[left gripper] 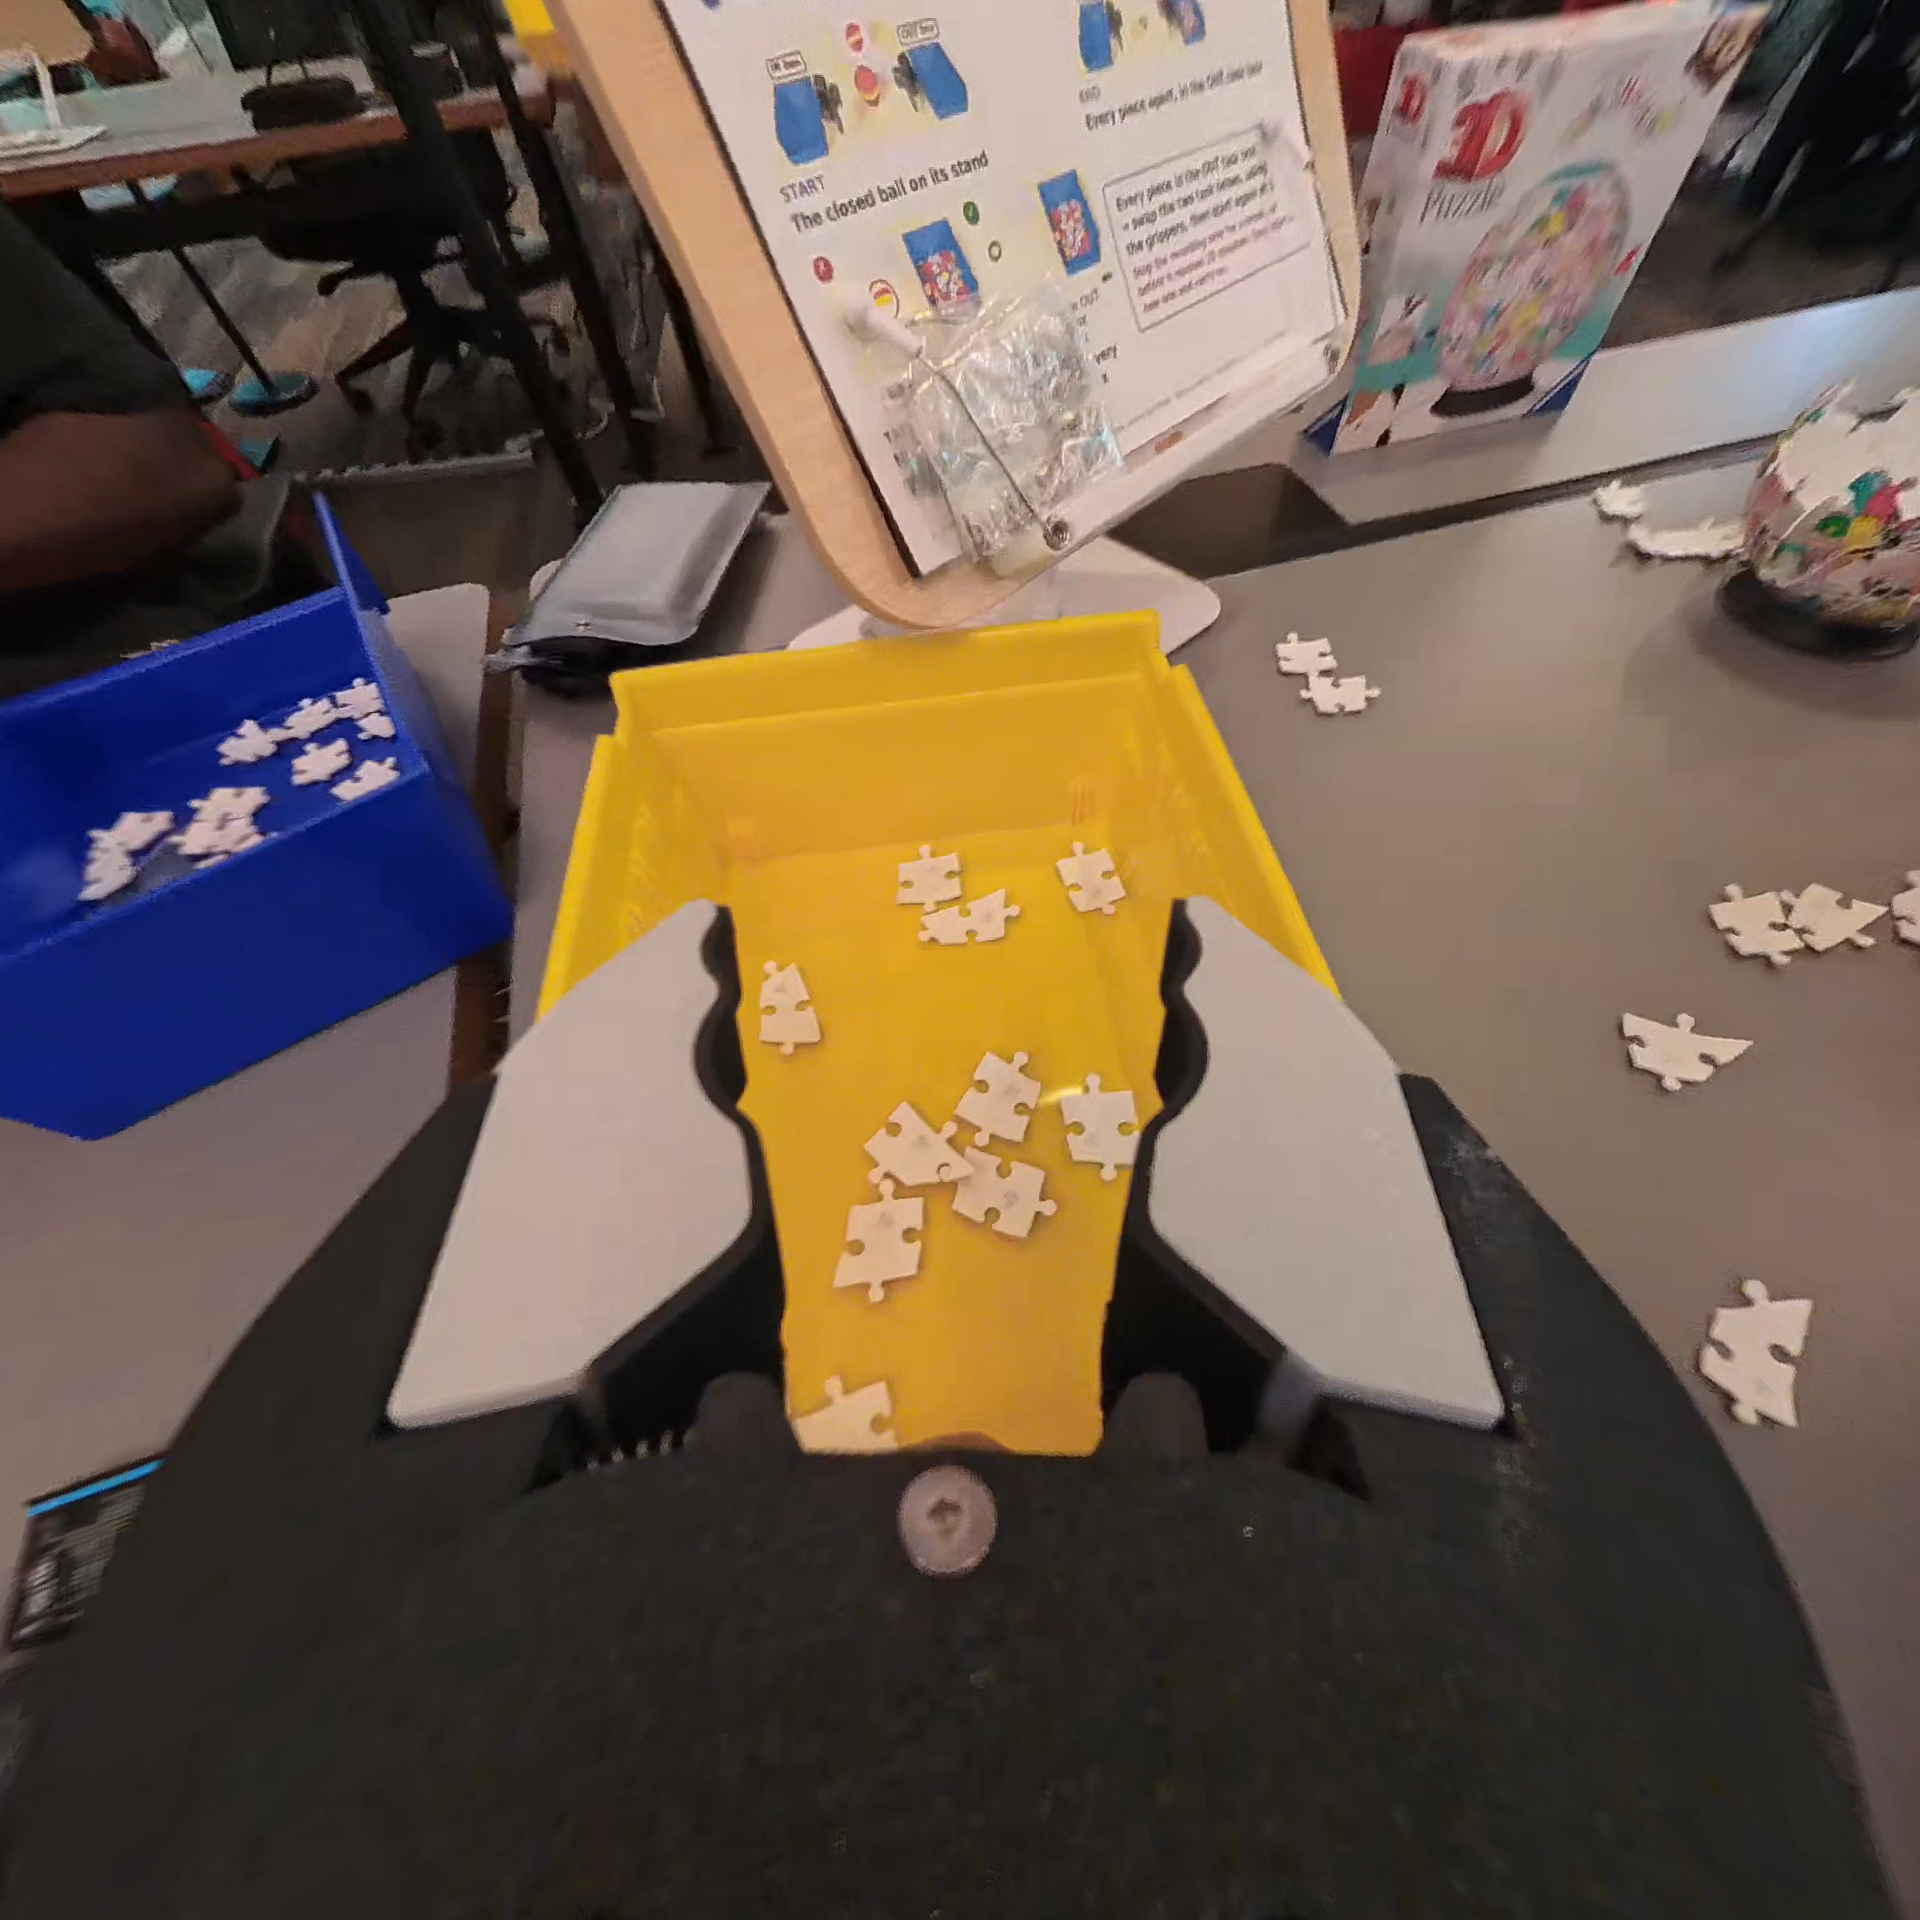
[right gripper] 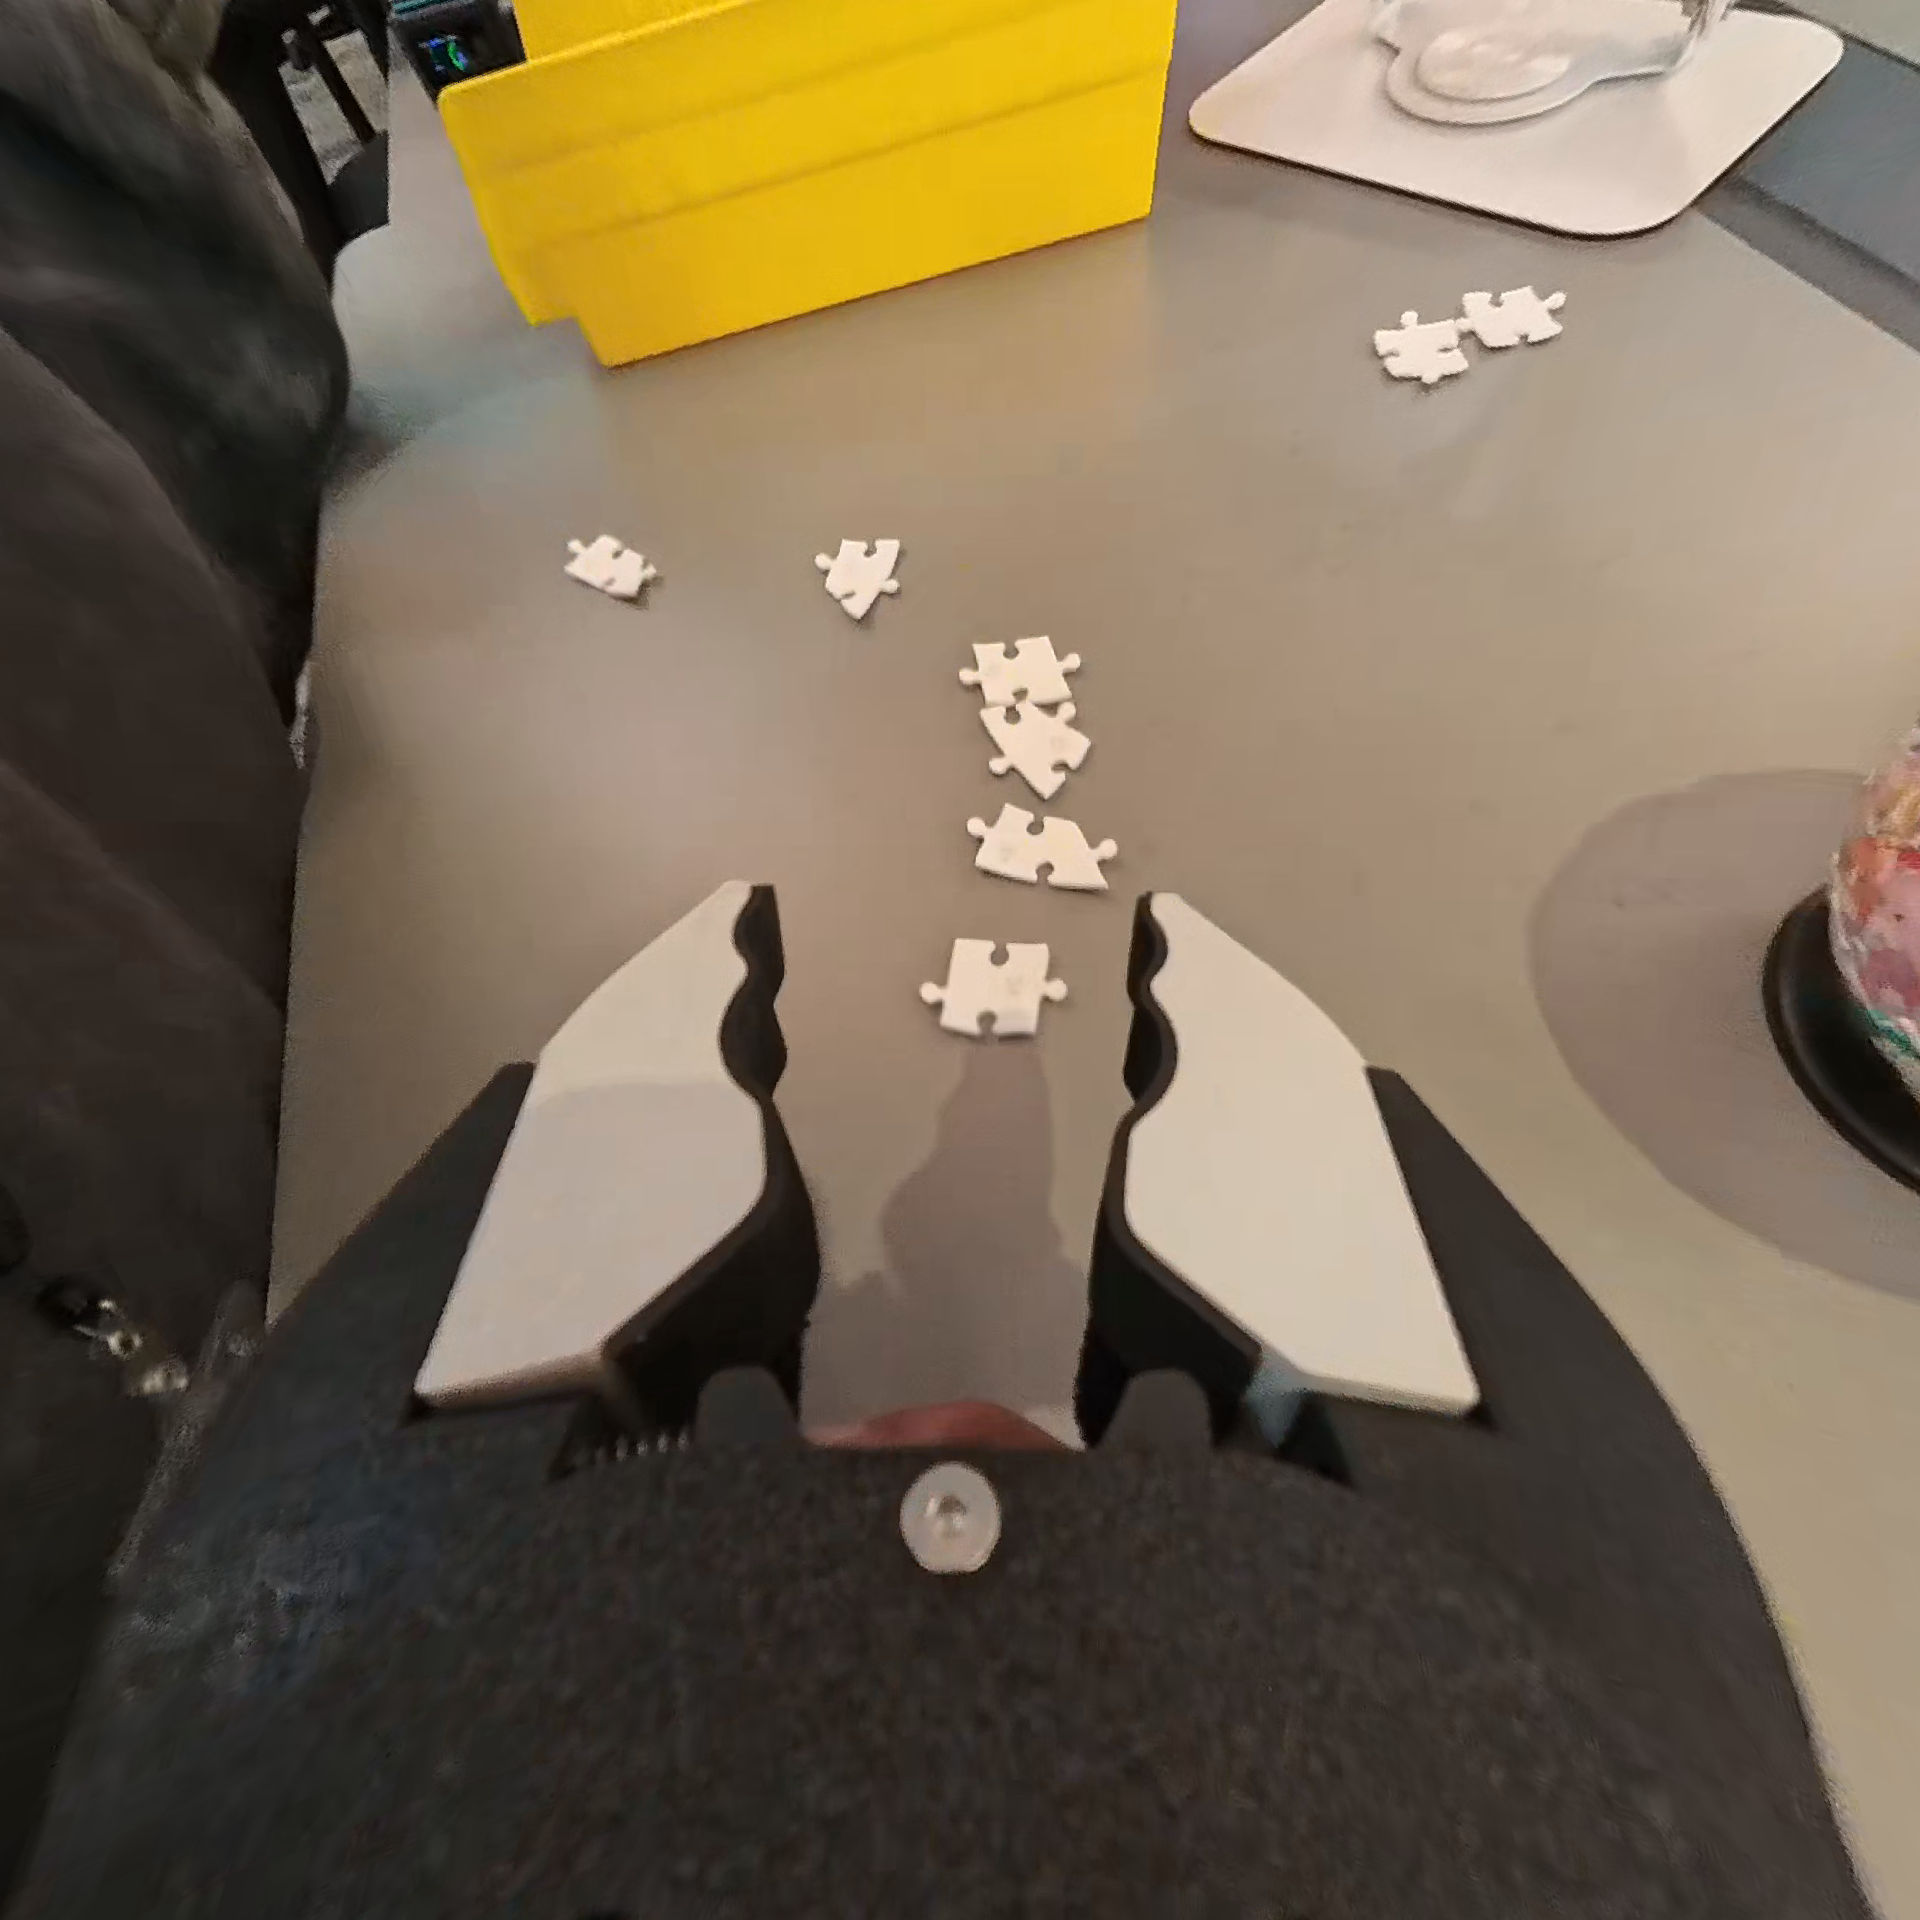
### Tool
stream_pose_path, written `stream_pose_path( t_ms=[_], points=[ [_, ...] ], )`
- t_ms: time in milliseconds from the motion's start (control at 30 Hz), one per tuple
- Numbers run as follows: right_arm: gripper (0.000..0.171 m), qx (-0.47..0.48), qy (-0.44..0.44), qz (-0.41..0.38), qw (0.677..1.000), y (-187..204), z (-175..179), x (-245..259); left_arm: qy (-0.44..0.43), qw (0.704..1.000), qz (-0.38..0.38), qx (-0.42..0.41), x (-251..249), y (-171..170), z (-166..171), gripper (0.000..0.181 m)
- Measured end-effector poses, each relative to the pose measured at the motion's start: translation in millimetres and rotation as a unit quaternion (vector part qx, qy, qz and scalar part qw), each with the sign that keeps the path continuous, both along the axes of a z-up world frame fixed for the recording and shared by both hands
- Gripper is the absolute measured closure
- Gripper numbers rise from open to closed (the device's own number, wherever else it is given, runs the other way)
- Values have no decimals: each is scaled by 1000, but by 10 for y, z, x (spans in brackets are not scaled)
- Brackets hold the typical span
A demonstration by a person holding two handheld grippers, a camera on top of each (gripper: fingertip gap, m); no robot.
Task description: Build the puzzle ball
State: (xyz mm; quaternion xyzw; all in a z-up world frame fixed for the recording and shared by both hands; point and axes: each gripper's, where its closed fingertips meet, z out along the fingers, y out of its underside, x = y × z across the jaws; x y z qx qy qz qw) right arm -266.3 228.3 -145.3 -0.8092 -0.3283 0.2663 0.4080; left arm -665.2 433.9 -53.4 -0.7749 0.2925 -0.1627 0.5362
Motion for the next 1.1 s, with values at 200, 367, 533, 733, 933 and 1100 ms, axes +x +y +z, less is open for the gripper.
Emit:
stream_pose_path(
  t_ms=[200, 367, 533, 733, 933, 1100],
  points=[
    [107, -27, 2, 6, 1000, 11, -50, -236, 6, 1000, -16, -11, 8, 104, -296, 107],
    [107, -41, 1, 8, 999, 97, -114, -265, 79, 986, 20, -144, -42, 402, -789, 113],
    [107, -45, 9, 16, 999, 102, -154, -297, 168, 951, 84, -246, -57, 767, -1284, 118],
    [107, -39, 27, 9, 999, 9, -160, -198, 200, 916, 146, -316, -95, 1004, -1666, 121],
    [112, -25, 54, 13, 998, -62, -118, -69, 158, 917, 164, -329, -109, 1045, -1700, 128],
    [113, -31, 52, 16, 998, -33, -162, -27, 161, 923, 155, -315, -61, 967, -1690, 157]
  ],
)
